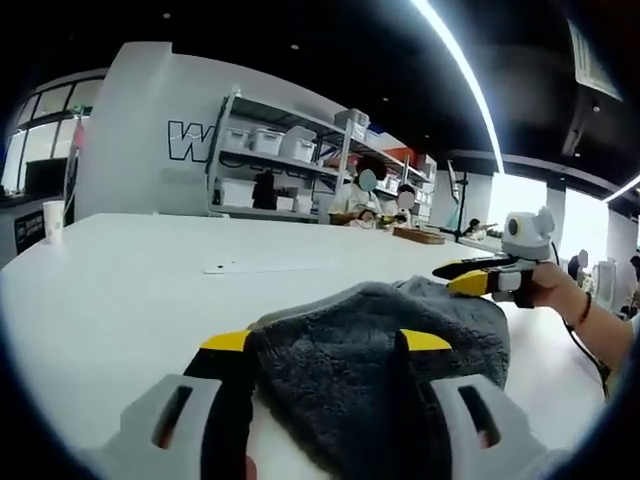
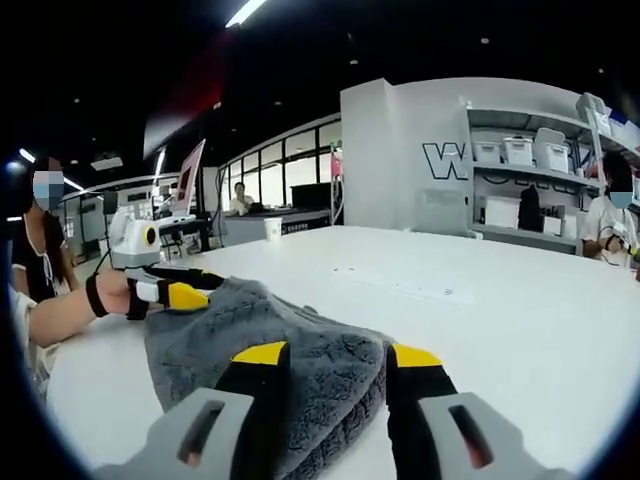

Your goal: Open the folded towel by lifting each exposed corner and separating the folded layers until the towel lies flat within the target outline without major curled edges

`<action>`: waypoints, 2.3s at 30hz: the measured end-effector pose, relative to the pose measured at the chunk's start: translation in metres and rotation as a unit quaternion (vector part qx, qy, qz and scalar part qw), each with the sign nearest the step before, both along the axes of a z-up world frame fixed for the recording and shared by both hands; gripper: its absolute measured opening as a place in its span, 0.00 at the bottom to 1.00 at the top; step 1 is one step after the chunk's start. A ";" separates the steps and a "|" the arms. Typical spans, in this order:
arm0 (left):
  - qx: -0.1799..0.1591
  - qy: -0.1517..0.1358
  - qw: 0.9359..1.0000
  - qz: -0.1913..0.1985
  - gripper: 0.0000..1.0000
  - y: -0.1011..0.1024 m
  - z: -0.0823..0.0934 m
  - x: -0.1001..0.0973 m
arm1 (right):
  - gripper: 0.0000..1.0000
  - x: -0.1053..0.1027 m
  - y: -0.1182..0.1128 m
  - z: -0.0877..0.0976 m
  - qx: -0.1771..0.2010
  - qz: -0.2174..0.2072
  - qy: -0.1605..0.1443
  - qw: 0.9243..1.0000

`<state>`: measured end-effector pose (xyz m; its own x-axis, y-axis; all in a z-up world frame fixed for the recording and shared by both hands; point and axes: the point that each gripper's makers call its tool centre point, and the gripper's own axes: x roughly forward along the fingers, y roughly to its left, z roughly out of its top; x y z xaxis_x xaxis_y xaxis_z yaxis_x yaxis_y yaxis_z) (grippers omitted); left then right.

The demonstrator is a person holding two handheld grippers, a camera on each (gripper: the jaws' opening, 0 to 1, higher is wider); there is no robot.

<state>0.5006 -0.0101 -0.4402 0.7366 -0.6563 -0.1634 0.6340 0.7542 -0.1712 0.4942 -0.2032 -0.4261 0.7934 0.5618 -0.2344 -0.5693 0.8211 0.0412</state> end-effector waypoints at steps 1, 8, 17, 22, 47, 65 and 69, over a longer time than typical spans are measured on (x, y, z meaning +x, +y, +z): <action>0.001 0.000 1.000 -0.001 0.53 0.000 0.000 0.000 | 0.34 0.001 0.001 0.000 0.001 0.000 0.001 1.000; 0.003 0.007 1.000 0.000 0.52 0.001 -0.003 0.005 | 0.34 0.006 0.003 -0.004 0.002 0.000 0.007 1.000; 0.004 0.007 1.000 -0.003 0.49 0.000 -0.002 0.008 | 0.34 0.014 0.005 -0.009 0.007 -0.009 0.016 1.000; 0.005 0.010 1.000 -0.002 0.45 0.001 -0.005 0.008 | 0.34 0.021 0.005 -0.011 0.033 -0.023 0.033 0.999; 0.005 0.000 1.000 0.002 0.18 0.007 -0.006 0.010 | 0.17 0.018 0.006 -0.022 0.030 -0.034 0.035 0.998; -0.012 0.010 1.000 0.005 0.07 0.013 -0.004 0.009 | 0.08 0.019 0.005 -0.019 0.041 -0.034 0.020 0.998; -0.026 0.005 1.000 -0.003 0.04 0.011 0.000 0.006 | 0.07 0.018 0.004 -0.020 0.044 -0.036 0.022 0.998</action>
